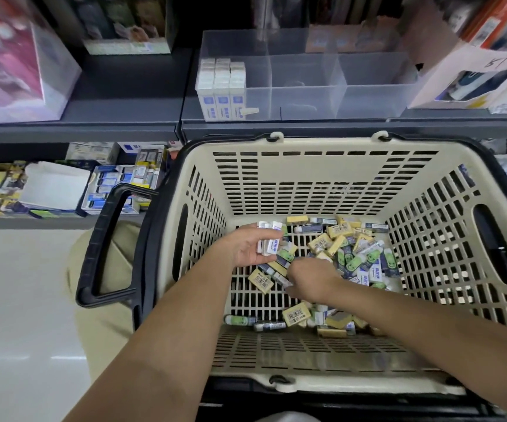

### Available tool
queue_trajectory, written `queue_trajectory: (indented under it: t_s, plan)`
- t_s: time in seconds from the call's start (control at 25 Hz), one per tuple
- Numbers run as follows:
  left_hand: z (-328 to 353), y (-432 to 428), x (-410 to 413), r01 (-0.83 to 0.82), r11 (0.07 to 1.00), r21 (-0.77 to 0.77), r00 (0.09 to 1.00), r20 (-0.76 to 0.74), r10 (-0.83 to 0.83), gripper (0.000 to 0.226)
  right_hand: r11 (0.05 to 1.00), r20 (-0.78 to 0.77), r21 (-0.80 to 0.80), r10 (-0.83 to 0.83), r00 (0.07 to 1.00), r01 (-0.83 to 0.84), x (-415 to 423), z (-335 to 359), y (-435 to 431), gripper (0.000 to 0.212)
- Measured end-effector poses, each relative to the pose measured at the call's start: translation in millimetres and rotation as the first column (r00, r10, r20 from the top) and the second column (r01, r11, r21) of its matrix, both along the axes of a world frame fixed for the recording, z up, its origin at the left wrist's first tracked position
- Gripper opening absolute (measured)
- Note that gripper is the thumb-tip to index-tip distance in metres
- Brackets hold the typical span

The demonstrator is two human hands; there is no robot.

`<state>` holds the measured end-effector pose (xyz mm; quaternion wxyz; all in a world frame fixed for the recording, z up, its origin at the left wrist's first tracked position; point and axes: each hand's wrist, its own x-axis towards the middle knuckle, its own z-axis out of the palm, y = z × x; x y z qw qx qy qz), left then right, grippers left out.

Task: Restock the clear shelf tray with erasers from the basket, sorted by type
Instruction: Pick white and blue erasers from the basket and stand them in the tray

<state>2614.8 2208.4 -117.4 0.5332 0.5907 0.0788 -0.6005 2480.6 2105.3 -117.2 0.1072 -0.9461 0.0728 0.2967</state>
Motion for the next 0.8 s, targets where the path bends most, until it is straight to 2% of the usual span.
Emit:
queue_trajectory:
  t_s: [0.08,0.24,0.36,0.48,0.6,0.72,0.8]
  plan:
    - [-0.5,0.3,0.5,-0.02,1.0,0.017,1.0,0.005,0.019,0.024,0.947,-0.026,0.205,-0.246,0.969,0.247,3.0,6.6,-16.9,0.028]
    - [-0.8,-0.6,-0.6,-0.06,0.998,0.013,0.998,-0.003,0.06,0.038,0.684,-0.092,0.486,-0.578,0.811,0.544,6.3,28.7,-50.4,0.013]
    - [1.6,-3.9,-1.9,-0.097,0.995,-0.023,0.995,-0.015,0.096,0.045,0.457,-0.118,0.641,-0.735,0.667,0.617,11.1,40.1,-58.6,0.015]
    - [6.6,-10.9,-3.5,-0.086,0.993,-0.082,0.995,-0.049,0.082,0.046,0.337,-0.152,0.737,-0.763,0.628,0.586,16.9,47.2,-51.8,0.012]
    - [10.7,-14.7,-4.9,-0.097,0.987,-0.13,0.993,-0.079,0.087,0.029,0.282,-0.221,0.757,-0.739,0.636,0.59,19.1,48.8,-46.3,0.006]
    - [12.7,-14.9,-3.0,-0.121,0.981,-0.15,0.99,-0.087,0.108,0.036,0.277,-0.233,0.753,-0.737,0.635,0.597,18.6,49.8,-46.6,0.006]
    - [15.1,-15.3,-3.5,-0.114,0.98,-0.165,0.991,-0.089,0.1,0.031,0.31,-0.199,0.747,-0.74,0.642,0.588,18.1,52.0,-47.6,0.005]
